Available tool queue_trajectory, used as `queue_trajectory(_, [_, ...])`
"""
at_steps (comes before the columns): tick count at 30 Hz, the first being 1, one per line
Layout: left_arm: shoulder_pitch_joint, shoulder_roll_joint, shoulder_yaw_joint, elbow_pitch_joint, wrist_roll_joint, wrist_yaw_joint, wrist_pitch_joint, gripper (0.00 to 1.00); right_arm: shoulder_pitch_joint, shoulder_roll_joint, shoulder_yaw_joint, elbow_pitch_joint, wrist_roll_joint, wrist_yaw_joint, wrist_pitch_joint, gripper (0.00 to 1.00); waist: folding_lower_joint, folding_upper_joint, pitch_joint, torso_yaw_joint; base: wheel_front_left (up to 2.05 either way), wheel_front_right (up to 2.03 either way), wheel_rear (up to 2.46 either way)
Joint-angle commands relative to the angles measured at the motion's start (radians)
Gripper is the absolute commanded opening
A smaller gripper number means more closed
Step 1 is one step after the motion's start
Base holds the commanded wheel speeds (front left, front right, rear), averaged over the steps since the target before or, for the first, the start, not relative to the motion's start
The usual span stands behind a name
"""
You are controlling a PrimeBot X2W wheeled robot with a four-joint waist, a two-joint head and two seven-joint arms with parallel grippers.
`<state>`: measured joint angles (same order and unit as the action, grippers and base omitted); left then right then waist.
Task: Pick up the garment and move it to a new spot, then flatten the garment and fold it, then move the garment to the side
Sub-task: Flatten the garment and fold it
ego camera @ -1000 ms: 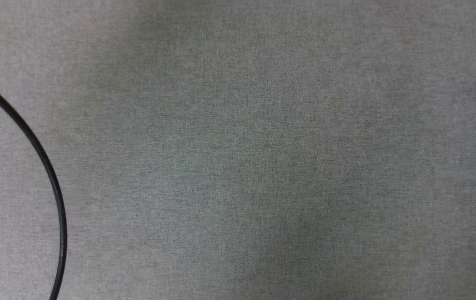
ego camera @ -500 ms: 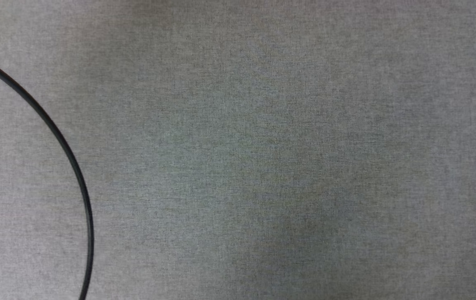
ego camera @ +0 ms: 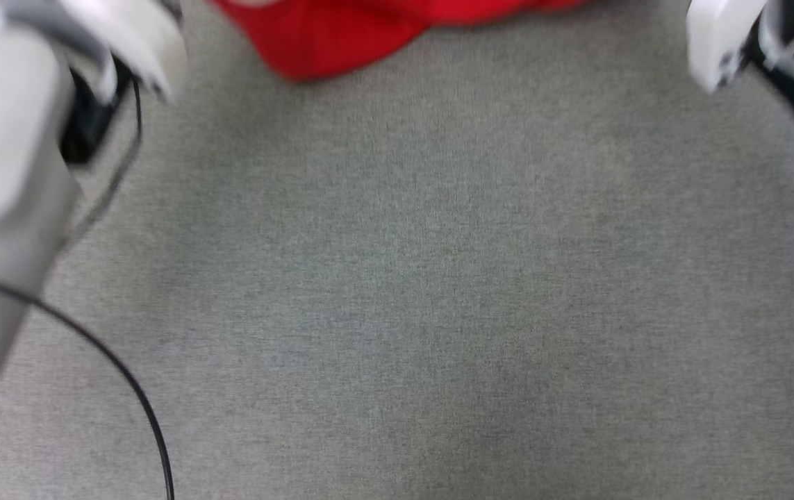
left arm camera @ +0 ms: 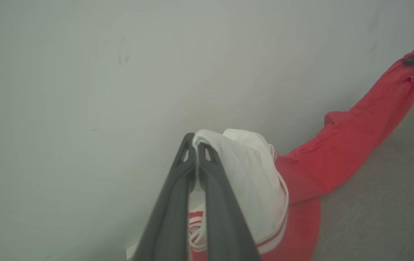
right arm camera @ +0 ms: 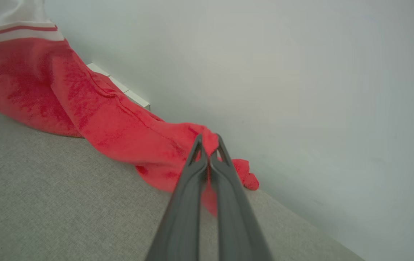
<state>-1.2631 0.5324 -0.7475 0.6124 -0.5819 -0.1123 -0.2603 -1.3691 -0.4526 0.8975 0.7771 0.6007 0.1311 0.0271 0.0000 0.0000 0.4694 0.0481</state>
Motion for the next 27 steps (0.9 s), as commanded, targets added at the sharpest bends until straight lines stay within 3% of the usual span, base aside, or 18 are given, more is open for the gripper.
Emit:
queue_trajectory(1, [0.078,0.012,0.009,-0.039,-0.008,0.017,-0.007,0.0,0.06,-0.014,0.023,-0.017,0.027,-0.001,-0.013,0.0,0.0,0.0,-0.043,0.001,0.0,0.0,0.0])
queue_trajectory(12, [0.646,0.071,-0.041,-0.285,-0.08,0.123,0.0,0.0,0.409,-0.132,0.155,-0.122,0.116,-0.001,-0.099,0.0,0.0,0.0,-0.226,-0.003,0.0,0.0,0.0])
queue_trajectory(27, [1.185,0.221,-0.095,-0.598,-0.202,0.338,0.055,0.0,0.839,-0.292,0.12,-0.275,0.193,-0.001,-0.1,0.0,0.0,0.0,-0.42,-0.019,0.0,0.0,0.0])
